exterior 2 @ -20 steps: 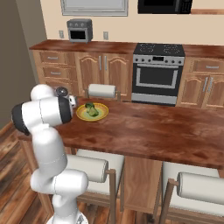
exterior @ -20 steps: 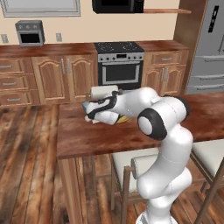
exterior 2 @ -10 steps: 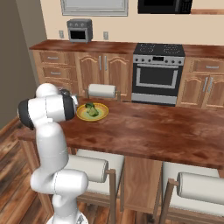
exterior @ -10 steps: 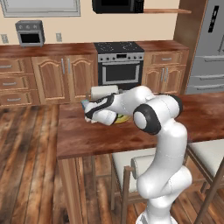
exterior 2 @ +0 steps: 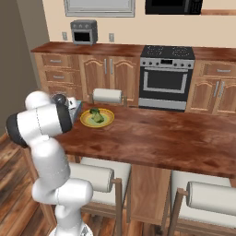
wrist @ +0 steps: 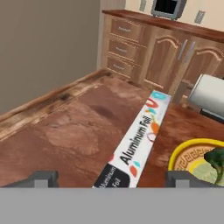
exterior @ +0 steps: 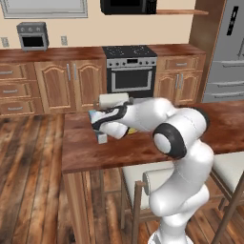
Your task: Retrieve the tupperware and aluminum foil from the cabinet and place them on the dining counter near the plate with lemon wedge and broccoli to prepare for storing leftovers.
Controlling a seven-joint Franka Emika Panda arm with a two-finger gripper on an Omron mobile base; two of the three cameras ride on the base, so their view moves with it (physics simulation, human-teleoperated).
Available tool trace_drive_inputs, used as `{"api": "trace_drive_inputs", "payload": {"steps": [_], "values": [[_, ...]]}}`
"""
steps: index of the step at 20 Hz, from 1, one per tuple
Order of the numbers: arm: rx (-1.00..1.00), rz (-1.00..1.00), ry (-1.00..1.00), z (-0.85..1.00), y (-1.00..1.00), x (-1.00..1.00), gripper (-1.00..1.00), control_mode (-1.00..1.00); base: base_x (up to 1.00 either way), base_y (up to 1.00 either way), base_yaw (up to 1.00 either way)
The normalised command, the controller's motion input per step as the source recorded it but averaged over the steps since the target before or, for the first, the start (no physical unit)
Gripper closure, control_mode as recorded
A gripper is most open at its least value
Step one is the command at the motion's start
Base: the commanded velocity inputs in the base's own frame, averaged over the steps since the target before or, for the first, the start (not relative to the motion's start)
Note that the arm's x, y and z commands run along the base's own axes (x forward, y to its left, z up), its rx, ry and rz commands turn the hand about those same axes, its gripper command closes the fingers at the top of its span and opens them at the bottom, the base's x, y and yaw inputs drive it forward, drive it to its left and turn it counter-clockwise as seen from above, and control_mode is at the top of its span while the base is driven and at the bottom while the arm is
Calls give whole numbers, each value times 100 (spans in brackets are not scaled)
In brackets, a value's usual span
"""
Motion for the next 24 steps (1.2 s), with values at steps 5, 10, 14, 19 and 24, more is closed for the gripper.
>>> {"api": "trace_drive_inputs", "payload": {"steps": [5, 10, 14, 19, 24], "values": [[0, -3, -16, 72, -18, -92, -100, -100, 0, 0, 0], [0, -10, -7, 100, -35, -81, -100, -100, 0, 0, 0], [0, -13, 8, 100, -58, -68, -100, -100, 0, 0, 0], [0, -20, 33, 100, -65, -61, -100, -100, 0, 0, 0], [-1, -25, 56, 100, -69, -35, -100, -100, 0, 0, 0]]}}
